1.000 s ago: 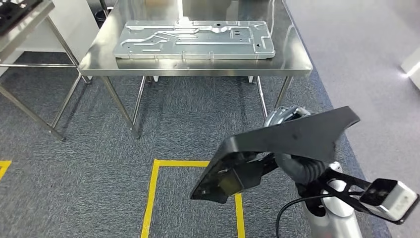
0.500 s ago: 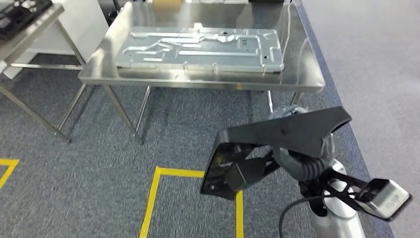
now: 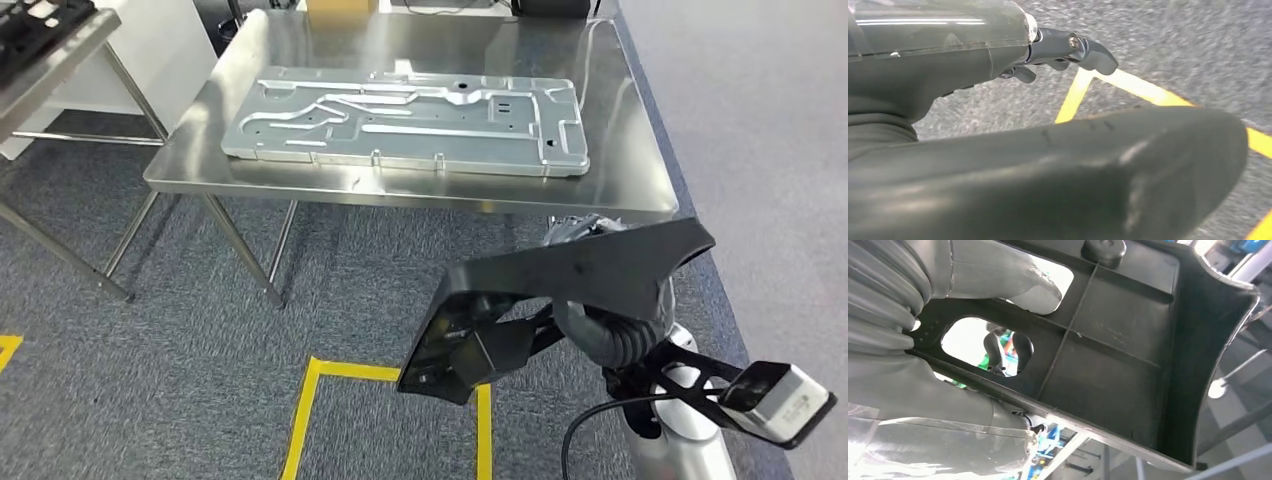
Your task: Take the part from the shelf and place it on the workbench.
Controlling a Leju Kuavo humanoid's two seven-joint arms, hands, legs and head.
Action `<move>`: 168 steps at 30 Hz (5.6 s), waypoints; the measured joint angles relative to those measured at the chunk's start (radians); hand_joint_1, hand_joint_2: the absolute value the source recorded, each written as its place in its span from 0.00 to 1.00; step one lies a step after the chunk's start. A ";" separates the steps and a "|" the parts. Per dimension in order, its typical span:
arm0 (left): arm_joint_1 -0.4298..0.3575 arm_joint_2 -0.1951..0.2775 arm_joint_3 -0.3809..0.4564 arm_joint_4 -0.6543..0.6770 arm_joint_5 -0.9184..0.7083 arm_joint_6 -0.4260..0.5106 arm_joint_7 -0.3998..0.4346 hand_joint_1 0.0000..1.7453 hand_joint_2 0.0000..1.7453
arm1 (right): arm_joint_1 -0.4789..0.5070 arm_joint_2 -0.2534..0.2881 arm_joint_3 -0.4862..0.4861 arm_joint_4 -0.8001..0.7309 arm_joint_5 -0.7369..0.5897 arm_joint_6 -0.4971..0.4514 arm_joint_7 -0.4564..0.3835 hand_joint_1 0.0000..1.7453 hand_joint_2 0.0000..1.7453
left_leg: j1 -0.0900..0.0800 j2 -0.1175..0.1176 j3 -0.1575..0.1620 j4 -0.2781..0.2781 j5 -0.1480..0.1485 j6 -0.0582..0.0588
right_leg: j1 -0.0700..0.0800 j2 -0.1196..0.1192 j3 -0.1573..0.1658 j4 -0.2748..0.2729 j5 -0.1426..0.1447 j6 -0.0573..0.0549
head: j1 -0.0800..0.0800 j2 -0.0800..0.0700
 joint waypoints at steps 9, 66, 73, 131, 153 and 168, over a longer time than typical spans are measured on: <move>0.000 -0.006 0.000 0.000 0.001 -0.001 -0.003 0.00 0.00 | 0.014 -0.006 0.000 0.002 -0.001 0.000 -0.006 0.73 1.00 | 0.024 -0.013 0.155 -0.007 -0.134 -0.033 | -0.024 -0.008 -0.191 -0.079 0.117 0.028 | 0.003 0.000; -0.012 -0.017 0.004 0.001 0.012 -0.053 -0.043 0.00 0.00 | -0.267 -0.119 -0.083 0.023 0.001 -0.035 0.067 0.73 1.00 | 0.012 0.003 -0.003 0.013 -0.010 -0.012 | -0.011 -0.004 -0.212 0.141 -0.024 0.012 | -0.007 0.000; -0.013 -0.016 0.004 0.001 0.011 -0.053 -0.051 0.00 0.00 | -0.282 -0.140 -0.087 0.047 -0.005 -0.041 0.066 0.73 1.00 | 0.007 0.000 0.006 0.027 -0.040 -0.042 | -0.009 -0.002 -0.095 -0.114 0.080 -0.009 | -0.010 0.000; -0.035 -0.015 -0.030 0.012 -0.040 -0.072 -0.076 0.00 0.00 | -0.885 0.112 0.398 1.344 1.143 -0.349 0.414 0.73 1.00 | 0.017 0.002 -0.034 0.031 0.004 -0.044 | -0.024 -0.005 -0.139 -0.066 0.099 0.010 | -0.017 0.000; -0.035 -0.017 -0.050 0.016 -0.054 -0.087 -0.134 0.00 0.50 | -0.846 0.402 0.587 1.480 1.035 -0.183 0.749 0.00 0.00 | 0.023 0.005 -0.046 0.022 0.021 -0.040 | -0.008 0.000 -0.136 -0.039 0.042 -0.001 | -0.023 0.000; -0.048 -0.027 -0.076 0.023 -0.083 -0.100 -0.113 0.00 0.00 | -0.837 0.405 0.417 1.520 0.448 -0.183 0.560 0.00 0.00 | 0.011 0.003 -0.068 0.086 -0.027 -0.066 | -0.001 -0.005 -0.092 -0.136 0.104 -0.044 | -0.026 0.000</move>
